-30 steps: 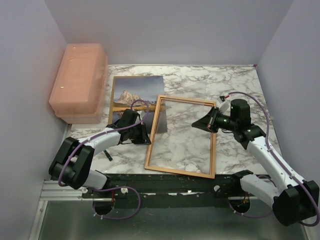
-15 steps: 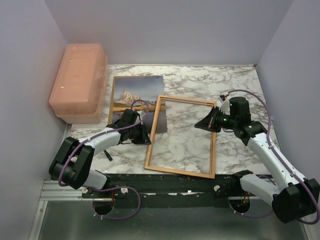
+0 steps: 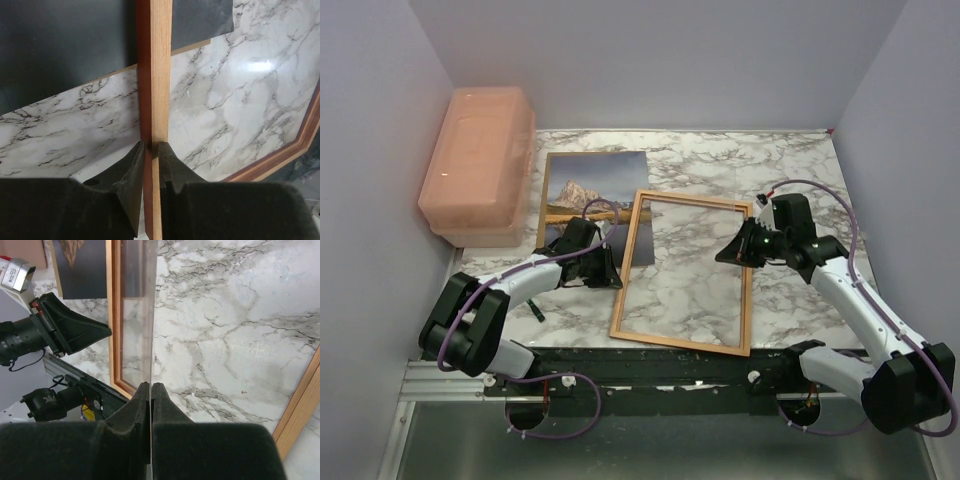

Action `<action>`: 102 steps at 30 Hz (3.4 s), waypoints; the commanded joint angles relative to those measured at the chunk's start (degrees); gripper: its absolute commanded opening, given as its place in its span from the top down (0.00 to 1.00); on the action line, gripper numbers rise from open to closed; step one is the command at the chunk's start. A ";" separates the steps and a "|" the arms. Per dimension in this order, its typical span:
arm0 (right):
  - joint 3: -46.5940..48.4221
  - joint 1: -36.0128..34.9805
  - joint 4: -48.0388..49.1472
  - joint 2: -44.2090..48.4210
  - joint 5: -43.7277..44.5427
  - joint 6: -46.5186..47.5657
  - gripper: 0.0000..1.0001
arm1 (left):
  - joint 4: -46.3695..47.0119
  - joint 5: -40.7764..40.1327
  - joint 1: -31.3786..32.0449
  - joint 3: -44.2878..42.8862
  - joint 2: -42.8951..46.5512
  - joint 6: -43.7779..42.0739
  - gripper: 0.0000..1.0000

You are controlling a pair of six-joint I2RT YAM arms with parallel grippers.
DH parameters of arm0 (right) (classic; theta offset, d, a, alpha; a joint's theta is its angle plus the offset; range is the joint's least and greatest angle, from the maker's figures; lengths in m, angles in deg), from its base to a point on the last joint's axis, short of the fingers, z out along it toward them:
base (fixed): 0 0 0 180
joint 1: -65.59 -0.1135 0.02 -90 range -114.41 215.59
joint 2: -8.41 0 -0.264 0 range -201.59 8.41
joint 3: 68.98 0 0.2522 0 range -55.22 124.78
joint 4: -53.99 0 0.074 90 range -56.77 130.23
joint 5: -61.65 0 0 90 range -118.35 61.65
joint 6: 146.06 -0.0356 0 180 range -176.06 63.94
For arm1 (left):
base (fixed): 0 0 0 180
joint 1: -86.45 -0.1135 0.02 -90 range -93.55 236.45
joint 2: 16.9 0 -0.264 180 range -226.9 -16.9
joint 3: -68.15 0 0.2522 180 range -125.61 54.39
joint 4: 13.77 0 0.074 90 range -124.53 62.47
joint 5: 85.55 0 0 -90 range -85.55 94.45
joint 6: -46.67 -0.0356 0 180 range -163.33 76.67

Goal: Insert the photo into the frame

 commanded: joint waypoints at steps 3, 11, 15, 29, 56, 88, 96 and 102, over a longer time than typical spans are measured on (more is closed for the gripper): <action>-1.92 -0.40 0.00 -1.20 0.29 1.37 0.99 | -1.85 -2.19 0.04 0.77 -2.22 -1.83 0.83; -1.78 -0.40 0.66 -2.89 2.95 3.16 0.92 | -1.71 -2.19 0.04 0.67 -2.31 -1.83 0.83; -2.33 -0.36 1.30 -3.28 3.51 3.66 0.76 | -1.71 -2.19 0.04 0.70 -2.15 -1.87 0.83; -3.90 -0.40 3.29 -7.49 5.89 3.75 0.43 | -1.81 -2.21 0.13 0.42 -2.39 -2.01 0.83; -6.12 -5.08 5.86 -12.97 14.31 1.15 0.13 | -1.74 -2.11 0.13 0.58 -2.31 -2.01 0.83; -4.45 -6.99 -1.66 -10.11 28.29 -0.26 0.00 | -1.30 -1.56 0.13 1.03 -1.65 -2.24 0.83; -4.75 -6.97 -1.26 -9.68 27.93 -0.09 0.00 | -1.55 -1.81 0.13 0.59 -1.97 -2.36 0.83; -5.58 -6.94 -0.32 -9.57 27.50 -0.28 0.00 | -1.25 -1.86 0.13 0.96 -1.52 -2.27 0.83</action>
